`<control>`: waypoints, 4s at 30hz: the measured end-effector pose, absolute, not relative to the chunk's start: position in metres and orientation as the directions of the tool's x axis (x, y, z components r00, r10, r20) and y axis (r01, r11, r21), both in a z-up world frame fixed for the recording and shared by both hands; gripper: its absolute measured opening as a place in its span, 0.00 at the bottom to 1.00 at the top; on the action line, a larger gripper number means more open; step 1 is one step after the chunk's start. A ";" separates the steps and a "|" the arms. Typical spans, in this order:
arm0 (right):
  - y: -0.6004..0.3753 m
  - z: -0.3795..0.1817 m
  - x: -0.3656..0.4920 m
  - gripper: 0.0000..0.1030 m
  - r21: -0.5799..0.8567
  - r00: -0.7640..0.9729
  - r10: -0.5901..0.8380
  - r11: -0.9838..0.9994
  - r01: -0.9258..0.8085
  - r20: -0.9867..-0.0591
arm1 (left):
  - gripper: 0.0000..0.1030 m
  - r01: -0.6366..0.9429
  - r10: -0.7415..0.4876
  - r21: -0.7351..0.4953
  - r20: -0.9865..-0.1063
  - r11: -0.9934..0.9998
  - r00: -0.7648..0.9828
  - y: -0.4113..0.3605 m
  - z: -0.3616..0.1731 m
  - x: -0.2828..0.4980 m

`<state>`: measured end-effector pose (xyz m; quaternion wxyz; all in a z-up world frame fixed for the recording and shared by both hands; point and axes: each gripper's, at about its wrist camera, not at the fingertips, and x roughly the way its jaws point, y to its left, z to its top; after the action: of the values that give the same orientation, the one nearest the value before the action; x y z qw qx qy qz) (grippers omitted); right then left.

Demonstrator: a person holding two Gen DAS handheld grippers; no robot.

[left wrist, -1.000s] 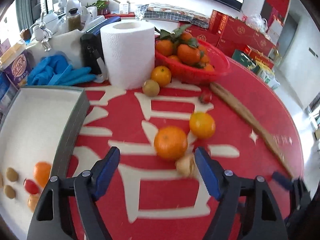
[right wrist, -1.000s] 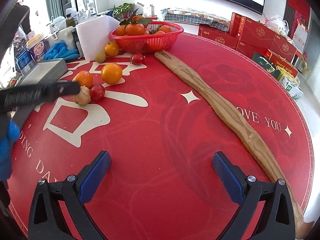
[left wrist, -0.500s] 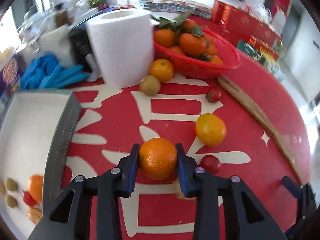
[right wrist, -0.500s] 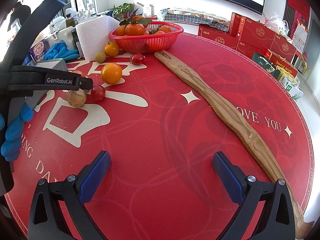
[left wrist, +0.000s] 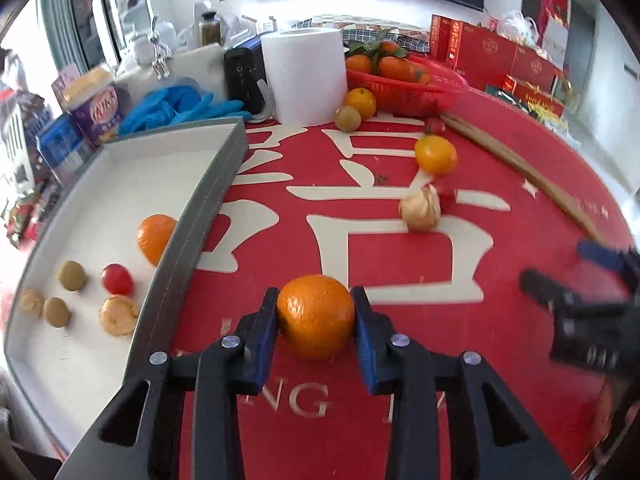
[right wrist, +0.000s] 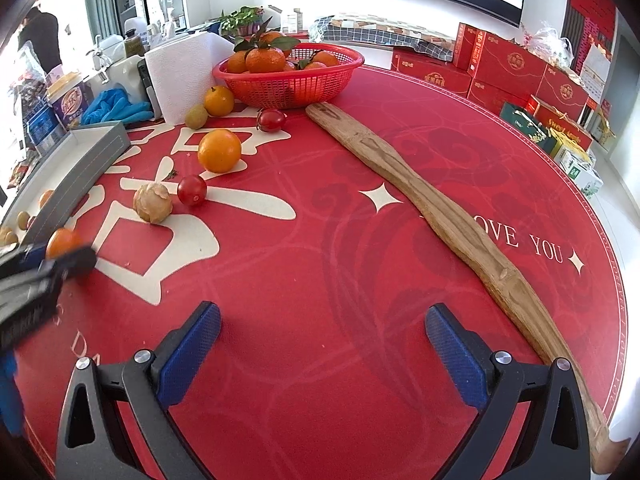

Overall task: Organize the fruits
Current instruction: 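Grasp a large orange with the left gripper while the right gripper grasps another orange, then carry both oranges into the white tray and open both grippers, then move both open grippers out of the tray toward the remaining fruits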

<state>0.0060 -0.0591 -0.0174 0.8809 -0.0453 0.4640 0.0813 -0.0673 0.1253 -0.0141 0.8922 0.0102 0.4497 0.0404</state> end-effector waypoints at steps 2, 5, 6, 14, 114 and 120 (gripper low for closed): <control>-0.055 -0.017 0.013 1.00 -0.003 0.547 0.106 0.981 -0.194 -0.830 | 0.37 -0.056 0.099 0.082 -0.782 0.995 0.616 0.121 -0.016 -0.072; -0.048 -0.015 0.027 1.00 0.019 0.521 0.133 0.976 -0.218 -0.843 | 0.37 -0.059 0.093 0.072 -0.775 0.996 0.625 0.123 -0.016 -0.072; -0.046 -0.014 0.032 1.00 0.044 0.514 0.156 0.974 -0.222 -0.844 | 0.37 -0.060 0.084 0.059 -0.777 0.996 0.624 0.123 -0.016 -0.070; -0.009 0.004 0.077 1.00 0.088 0.545 0.223 0.961 -0.264 -0.808 | 0.37 -0.062 0.042 0.005 -0.782 0.998 0.622 0.129 -0.016 -0.068; 0.216 0.044 0.052 0.98 0.201 0.377 0.489 0.780 -0.592 -0.787 | 0.82 -0.411 0.271 -0.037 -0.698 0.911 0.663 0.311 0.012 -0.099; 0.196 0.058 0.049 0.99 0.194 0.421 0.486 0.799 -0.570 -0.766 | 0.82 -0.391 0.266 -0.028 -0.689 0.920 0.675 0.300 0.020 -0.106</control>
<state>0.0490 0.1958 0.0585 0.8417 -0.0478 0.4371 0.3135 -0.1055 0.3004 0.0204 0.9109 -0.0869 0.3608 0.1804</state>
